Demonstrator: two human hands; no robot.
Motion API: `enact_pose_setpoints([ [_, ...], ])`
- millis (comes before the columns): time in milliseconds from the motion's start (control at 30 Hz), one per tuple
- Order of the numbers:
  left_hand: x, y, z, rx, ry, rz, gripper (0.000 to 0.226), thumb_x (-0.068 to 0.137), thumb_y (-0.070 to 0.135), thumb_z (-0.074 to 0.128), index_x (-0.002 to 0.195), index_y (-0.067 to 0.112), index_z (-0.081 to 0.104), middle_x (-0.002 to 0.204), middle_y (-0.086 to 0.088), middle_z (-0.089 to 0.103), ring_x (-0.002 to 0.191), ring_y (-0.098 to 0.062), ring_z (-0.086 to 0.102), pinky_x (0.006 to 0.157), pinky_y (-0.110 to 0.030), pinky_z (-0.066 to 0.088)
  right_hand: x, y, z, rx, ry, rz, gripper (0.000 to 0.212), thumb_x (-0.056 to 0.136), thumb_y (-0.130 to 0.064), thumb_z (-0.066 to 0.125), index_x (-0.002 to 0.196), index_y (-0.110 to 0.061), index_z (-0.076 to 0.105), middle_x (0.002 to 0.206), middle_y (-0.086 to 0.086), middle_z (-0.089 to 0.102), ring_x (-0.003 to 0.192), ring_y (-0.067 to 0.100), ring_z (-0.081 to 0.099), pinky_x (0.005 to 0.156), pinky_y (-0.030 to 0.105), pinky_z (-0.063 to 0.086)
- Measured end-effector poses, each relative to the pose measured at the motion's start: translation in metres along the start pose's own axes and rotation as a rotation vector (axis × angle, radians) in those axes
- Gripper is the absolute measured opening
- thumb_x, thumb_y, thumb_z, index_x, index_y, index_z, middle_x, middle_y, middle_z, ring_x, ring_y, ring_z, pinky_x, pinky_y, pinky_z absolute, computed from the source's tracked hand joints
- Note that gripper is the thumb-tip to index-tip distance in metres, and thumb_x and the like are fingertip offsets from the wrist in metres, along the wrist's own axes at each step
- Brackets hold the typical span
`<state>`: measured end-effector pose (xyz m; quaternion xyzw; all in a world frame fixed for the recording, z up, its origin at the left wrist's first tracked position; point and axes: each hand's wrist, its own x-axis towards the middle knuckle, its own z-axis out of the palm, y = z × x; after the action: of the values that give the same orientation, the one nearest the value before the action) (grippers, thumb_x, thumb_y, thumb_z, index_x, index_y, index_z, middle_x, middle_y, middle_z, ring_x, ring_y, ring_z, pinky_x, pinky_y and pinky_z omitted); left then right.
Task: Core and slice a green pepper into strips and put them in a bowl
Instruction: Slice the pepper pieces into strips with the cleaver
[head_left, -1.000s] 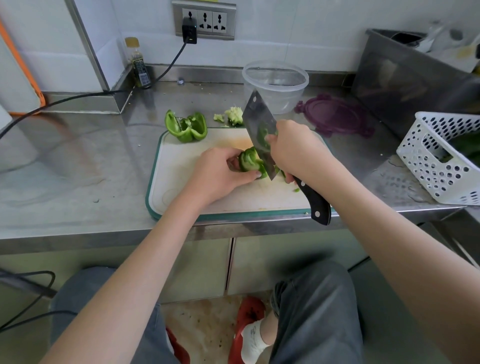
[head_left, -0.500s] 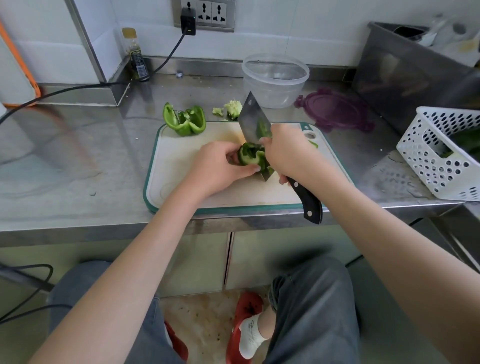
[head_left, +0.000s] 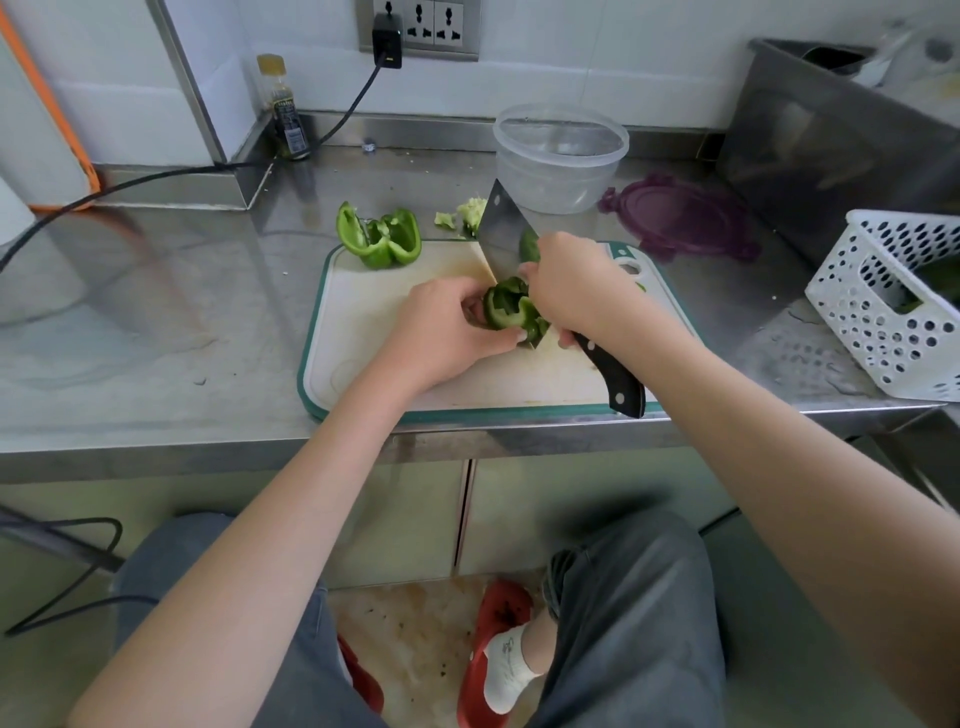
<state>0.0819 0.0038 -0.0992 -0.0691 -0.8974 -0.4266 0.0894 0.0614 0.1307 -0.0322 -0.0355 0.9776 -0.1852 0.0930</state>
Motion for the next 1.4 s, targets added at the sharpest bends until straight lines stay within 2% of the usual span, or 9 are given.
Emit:
enact_pose_setpoints([
  [100, -0.001, 0.001, 0.0, 0.02, 0.014, 0.017, 0.027, 0.067, 0.036, 0.079, 0.081, 0.016, 0.069, 0.064, 0.009, 0.056, 0.06, -0.009, 0.048, 0.058, -0.029, 0.041, -0.01, 0.0, -0.003, -0.149, -0.077, 0.024, 0.055, 0.085, -0.029, 0.066, 0.133, -0.007, 0.048, 0.111, 0.007, 0.057, 0.094, 0.023, 0.06, 0.071, 0.03, 0.049],
  [233, -0.002, 0.003, -0.001, 0.033, 0.032, 0.038, 0.038, 0.065, 0.033, 0.082, 0.097, 0.016, 0.069, 0.074, 0.01, 0.06, 0.071, -0.011, 0.054, 0.067, -0.028, 0.045, -0.015, 0.01, 0.003, -0.049, 0.124, -0.042, 0.024, 0.097, -0.016, 0.04, 0.107, -0.001, 0.057, 0.066, 0.003, 0.045, 0.057, 0.019, 0.049, 0.052, 0.027, 0.042],
  [400, -0.003, 0.004, -0.001, 0.106, 0.042, 0.052, 0.056, 0.063, 0.032, 0.081, 0.113, 0.014, 0.064, 0.1, -0.001, 0.067, 0.093, -0.018, 0.06, 0.082, -0.029, 0.048, -0.002, -0.005, 0.008, -0.036, 0.113, -0.036, 0.02, 0.091, -0.006, 0.048, 0.111, -0.007, 0.051, 0.104, 0.013, 0.058, 0.085, 0.03, 0.056, 0.057, 0.035, 0.042],
  [567, -0.003, 0.003, 0.001, 0.146, 0.06, 0.057, 0.061, 0.063, 0.043, 0.076, 0.114, 0.015, 0.06, 0.106, -0.003, 0.063, 0.099, -0.023, 0.057, 0.089, -0.04, 0.048, -0.01, 0.013, 0.0, -0.153, 0.11, -0.162, 0.014, 0.097, -0.015, 0.039, 0.087, -0.01, 0.047, 0.064, 0.003, 0.045, 0.08, 0.033, 0.064, 0.045, 0.028, 0.04],
  [733, -0.005, 0.003, 0.003, 0.254, 0.051, 0.098, 0.062, 0.067, 0.043, 0.073, 0.12, 0.019, 0.053, 0.113, 0.0, 0.06, 0.107, -0.022, 0.053, 0.095, -0.041, 0.042, -0.018, 0.023, -0.001, -0.17, 0.106, -0.124, 0.019, 0.098, -0.02, 0.041, 0.107, -0.008, 0.053, 0.065, -0.001, 0.045, 0.05, 0.019, 0.051, 0.044, 0.031, 0.046],
  [867, -0.008, 0.01, 0.004, 0.392, 0.053, 0.183, 0.063, 0.068, 0.042, 0.07, 0.123, 0.019, 0.047, 0.11, -0.001, 0.06, 0.106, -0.024, 0.052, 0.092, -0.037, 0.035, -0.022, 0.023, 0.001, -0.186, 0.156, -0.101, 0.015, 0.098, -0.017, 0.041, 0.106, -0.008, 0.049, 0.072, 0.005, 0.047, 0.062, 0.032, 0.063, 0.052, 0.036, 0.052],
  [1000, -0.01, 0.011, 0.003, 0.15, 0.003, 0.182, 0.056, 0.072, 0.031, 0.076, 0.118, 0.014, 0.049, 0.102, 0.0, 0.062, 0.094, -0.019, 0.058, 0.084, -0.029, 0.045, -0.025, 0.024, 0.001, -0.21, 0.228, -0.172, 0.023, 0.1, -0.02, 0.032, 0.108, -0.007, 0.049, 0.085, 0.009, 0.047, 0.088, 0.032, 0.061, 0.064, 0.036, 0.044],
  [1167, -0.004, 0.004, -0.001, -0.17, -0.016, 0.056, 0.019, 0.091, 0.014, 0.059, 0.11, 0.014, 0.059, 0.102, -0.004, 0.068, 0.097, -0.015, 0.063, 0.085, -0.026, 0.047, -0.027, 0.023, 0.002, -0.203, 0.224, -0.167, 0.023, 0.1, -0.019, 0.033, 0.11, -0.007, 0.05, 0.086, 0.008, 0.047, 0.09, 0.032, 0.06, 0.067, 0.037, 0.043],
  [1400, 0.002, -0.006, -0.005, -0.224, 0.222, -0.028, 0.019, 0.091, 0.019, 0.059, 0.107, 0.01, 0.063, 0.092, 0.004, 0.069, 0.086, -0.006, 0.063, 0.074, -0.01, 0.045, -0.028, 0.023, 0.001, -0.2, 0.201, -0.127, 0.021, 0.101, -0.023, 0.036, 0.107, -0.009, 0.05, 0.085, 0.011, 0.049, 0.084, 0.032, 0.06, 0.067, 0.037, 0.047],
])
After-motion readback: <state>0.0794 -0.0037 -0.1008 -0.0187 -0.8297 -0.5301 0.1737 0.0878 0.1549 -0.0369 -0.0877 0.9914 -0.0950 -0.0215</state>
